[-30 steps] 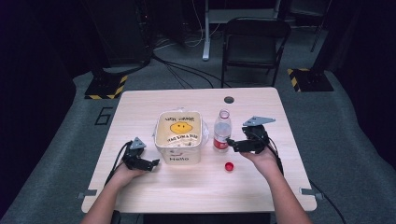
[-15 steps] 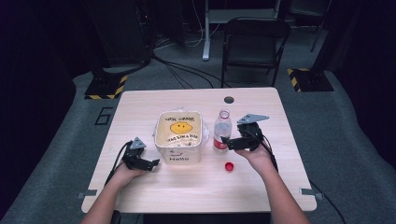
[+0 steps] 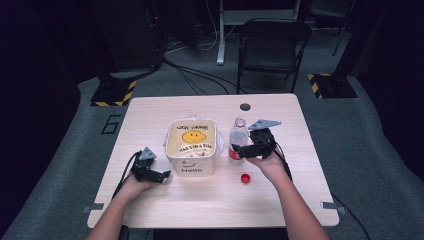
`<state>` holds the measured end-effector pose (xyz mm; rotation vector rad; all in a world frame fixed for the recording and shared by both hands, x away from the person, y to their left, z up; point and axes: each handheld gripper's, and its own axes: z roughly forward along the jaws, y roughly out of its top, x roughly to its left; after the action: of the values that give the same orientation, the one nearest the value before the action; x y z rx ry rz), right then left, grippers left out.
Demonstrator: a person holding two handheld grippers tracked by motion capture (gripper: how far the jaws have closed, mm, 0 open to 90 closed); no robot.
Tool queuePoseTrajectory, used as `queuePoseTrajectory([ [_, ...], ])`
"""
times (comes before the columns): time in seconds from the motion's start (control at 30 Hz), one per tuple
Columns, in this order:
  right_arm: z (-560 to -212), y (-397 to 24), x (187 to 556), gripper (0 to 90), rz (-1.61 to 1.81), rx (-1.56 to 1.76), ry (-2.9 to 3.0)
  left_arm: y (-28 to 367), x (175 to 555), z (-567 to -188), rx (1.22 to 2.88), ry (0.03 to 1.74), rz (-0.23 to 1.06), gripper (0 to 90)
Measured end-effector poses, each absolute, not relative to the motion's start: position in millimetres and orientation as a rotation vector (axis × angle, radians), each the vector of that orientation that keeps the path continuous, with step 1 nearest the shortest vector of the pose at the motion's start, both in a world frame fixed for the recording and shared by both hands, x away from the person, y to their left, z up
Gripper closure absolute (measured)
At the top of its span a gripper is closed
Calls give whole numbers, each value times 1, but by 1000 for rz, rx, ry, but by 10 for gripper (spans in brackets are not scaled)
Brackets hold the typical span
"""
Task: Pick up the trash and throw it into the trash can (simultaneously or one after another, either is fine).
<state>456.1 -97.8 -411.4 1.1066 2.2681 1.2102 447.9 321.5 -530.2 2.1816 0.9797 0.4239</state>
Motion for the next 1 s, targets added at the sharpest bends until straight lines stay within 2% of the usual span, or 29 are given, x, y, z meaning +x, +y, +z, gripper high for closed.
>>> queuePoseTrajectory([
  [0.5,-415,-92,465,104,1227,1116,2255,321,448,-530,2179,980,424,1],
  [0.83,-418,-87,469,140,1226,1122,2265,321,448,-530,2185,976,428,1],
  [0.9,-418,-87,470,159,1220,1122,2265,321,448,-530,2182,977,424,2],
  [0.93,-418,-87,470,206,1227,1118,2276,321,448,-530,2180,982,422,1],
  [0.97,-418,-87,470,206,1227,1118,2276,321,448,-530,2181,978,425,1],
  [1.0,-418,-88,470,245,1225,1101,2285,321,448,-530,2173,986,421,2],
])
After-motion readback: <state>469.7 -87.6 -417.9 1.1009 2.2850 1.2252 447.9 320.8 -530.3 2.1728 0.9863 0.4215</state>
